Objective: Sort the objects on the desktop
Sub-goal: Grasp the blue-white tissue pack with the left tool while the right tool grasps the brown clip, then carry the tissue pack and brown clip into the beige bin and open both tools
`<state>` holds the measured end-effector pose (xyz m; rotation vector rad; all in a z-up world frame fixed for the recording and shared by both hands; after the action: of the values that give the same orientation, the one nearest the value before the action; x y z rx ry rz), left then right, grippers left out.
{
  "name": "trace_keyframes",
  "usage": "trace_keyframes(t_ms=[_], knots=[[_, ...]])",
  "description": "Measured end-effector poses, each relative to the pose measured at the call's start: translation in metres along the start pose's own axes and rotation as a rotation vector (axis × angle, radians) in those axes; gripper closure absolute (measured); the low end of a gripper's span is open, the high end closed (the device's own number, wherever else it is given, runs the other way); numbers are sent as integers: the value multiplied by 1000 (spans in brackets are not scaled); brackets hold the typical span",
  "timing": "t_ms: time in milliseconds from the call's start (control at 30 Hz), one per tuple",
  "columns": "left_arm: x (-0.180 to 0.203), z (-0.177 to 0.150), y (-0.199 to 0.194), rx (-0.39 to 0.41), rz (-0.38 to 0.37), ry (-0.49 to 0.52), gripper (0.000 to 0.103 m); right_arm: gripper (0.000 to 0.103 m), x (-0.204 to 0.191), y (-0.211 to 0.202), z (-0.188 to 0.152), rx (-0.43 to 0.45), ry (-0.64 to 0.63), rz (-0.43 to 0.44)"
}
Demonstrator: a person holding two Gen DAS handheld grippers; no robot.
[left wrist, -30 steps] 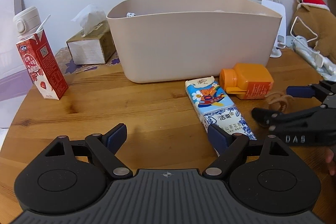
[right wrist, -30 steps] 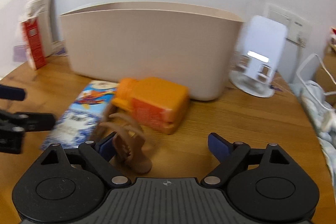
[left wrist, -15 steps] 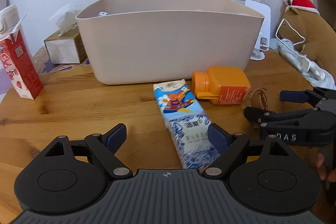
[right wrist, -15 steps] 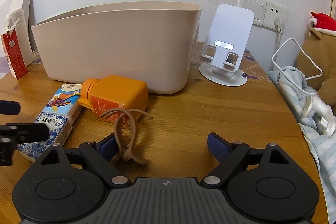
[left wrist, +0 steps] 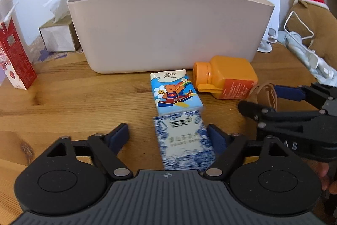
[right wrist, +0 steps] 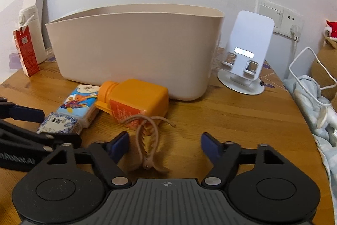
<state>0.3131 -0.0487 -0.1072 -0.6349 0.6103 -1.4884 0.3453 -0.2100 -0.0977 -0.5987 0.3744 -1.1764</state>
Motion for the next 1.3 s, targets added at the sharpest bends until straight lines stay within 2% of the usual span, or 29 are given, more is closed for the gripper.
trace_keyframes(t_ms=[67, 100, 233, 500, 800, 1133, 1300], knots=[[0, 0, -3, 13, -13, 8, 50, 55, -2, 0, 1, 7, 3, 4], [0, 0, -5, 13, -14, 9, 54, 59, -3, -1, 1, 9, 3, 6], [-4, -2, -8, 12, -38, 3, 56, 85, -7, -5, 1, 4, -2, 18], [-5, -7, -20, 23, -56, 10, 56, 84, -7, -18, -3, -14, 39, 68], [-23, -4, -47, 55, -69, -6, 56, 84, -4, -54, -1, 11, 13, 89], [-50, 9, -68, 82, -48, -9, 56, 84, 14, -94, 18, 74, -12, 62], [-54, 28, -85, 141, -11, 55, 56, 84, 25, -106, 36, 113, -23, 26]])
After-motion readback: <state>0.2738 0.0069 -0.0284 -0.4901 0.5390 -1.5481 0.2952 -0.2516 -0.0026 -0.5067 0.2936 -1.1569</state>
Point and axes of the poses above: each gripper's, at about its wrist camera, not at the fingertips, and y roughly the way its jaws point, x to its right, z to its top, the point moved 2 cm from there along y, roughly the way its jaws point, and after that the axes turned 2 degrees about -y, right-handed, at the moved point
